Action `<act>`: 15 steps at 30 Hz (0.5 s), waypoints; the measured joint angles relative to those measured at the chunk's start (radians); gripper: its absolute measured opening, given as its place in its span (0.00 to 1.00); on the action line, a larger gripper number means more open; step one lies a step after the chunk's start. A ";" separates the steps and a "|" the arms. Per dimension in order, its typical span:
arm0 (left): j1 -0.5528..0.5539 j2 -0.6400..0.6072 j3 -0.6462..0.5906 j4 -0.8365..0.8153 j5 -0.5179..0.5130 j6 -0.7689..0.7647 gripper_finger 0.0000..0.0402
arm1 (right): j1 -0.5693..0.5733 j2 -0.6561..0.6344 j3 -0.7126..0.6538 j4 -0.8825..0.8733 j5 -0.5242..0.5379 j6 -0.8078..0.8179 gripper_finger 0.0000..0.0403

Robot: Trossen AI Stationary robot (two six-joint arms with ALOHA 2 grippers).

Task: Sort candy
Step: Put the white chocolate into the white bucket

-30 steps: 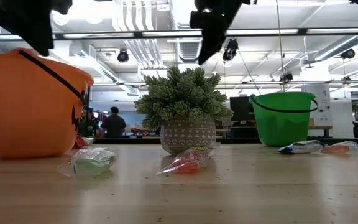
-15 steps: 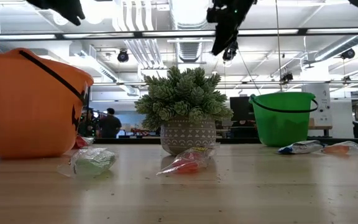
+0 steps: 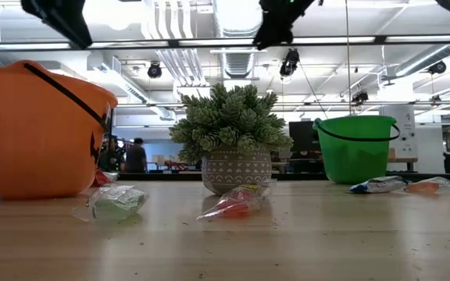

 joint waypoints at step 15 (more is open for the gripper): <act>0.188 -0.036 -0.071 0.002 -0.058 -0.123 0.31 | 0.015 0.225 -0.002 0.349 -0.089 0.185 0.47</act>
